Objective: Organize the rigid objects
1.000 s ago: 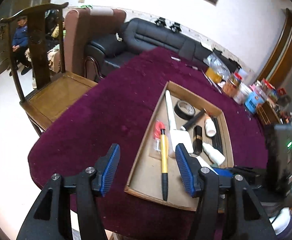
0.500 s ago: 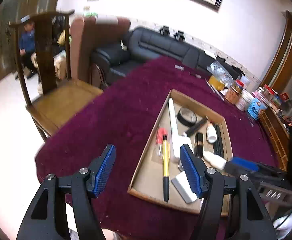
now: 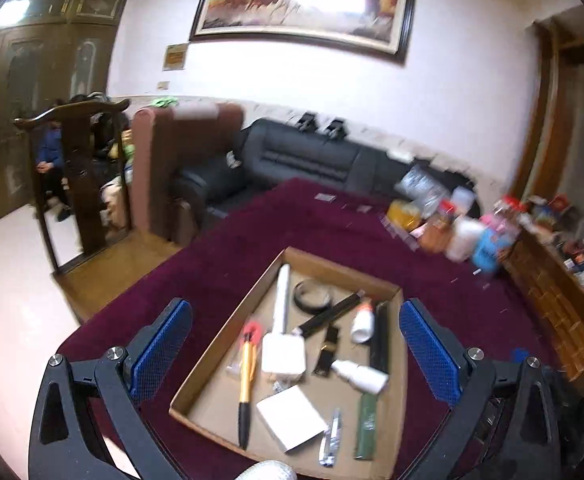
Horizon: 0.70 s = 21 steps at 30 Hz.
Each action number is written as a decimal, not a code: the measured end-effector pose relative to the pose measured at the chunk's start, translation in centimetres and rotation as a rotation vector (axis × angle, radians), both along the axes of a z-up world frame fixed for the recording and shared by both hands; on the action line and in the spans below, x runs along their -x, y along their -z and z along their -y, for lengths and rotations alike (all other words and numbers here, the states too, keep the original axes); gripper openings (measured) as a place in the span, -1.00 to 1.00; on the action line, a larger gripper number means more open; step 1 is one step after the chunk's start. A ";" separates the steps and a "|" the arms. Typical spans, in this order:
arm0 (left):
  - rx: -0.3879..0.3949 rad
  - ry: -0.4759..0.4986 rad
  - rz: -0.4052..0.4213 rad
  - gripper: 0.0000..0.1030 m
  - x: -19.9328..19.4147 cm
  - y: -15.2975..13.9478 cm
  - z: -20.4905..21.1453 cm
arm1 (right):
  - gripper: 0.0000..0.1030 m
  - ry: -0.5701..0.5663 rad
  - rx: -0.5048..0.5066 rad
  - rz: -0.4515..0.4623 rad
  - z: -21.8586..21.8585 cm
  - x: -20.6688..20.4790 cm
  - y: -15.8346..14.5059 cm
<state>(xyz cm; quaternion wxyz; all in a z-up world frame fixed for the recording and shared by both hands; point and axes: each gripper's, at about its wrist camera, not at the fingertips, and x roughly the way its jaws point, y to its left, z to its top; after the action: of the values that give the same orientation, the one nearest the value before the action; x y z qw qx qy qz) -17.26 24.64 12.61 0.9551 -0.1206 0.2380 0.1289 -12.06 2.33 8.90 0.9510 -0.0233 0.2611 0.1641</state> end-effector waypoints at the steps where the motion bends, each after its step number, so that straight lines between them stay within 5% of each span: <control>1: -0.023 -0.016 -0.014 0.98 -0.2 0.4 0.4 | 0.77 0.001 0.029 -0.005 -0.1 0.0 0.4; 9: -0.010 0.009 -0.154 0.98 -1.8 2.6 1.5 | 0.77 -0.056 0.085 -0.058 -0.6 0.7 2.0; 15: -0.090 -0.053 -0.181 0.98 -1.5 2.9 2.0 | 0.77 -0.062 0.104 -0.063 -0.9 0.6 2.2; 21: -0.087 -0.067 -0.205 0.98 -1.8 3.3 1.3 | 0.77 -0.058 0.120 -0.081 -1.4 0.4 2.5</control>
<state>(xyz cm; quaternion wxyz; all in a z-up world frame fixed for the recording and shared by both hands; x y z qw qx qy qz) -15.46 23.31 9.27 0.9252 -0.0730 0.3245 0.1825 -12.45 3.68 6.35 0.9314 -0.0811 0.3079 0.1766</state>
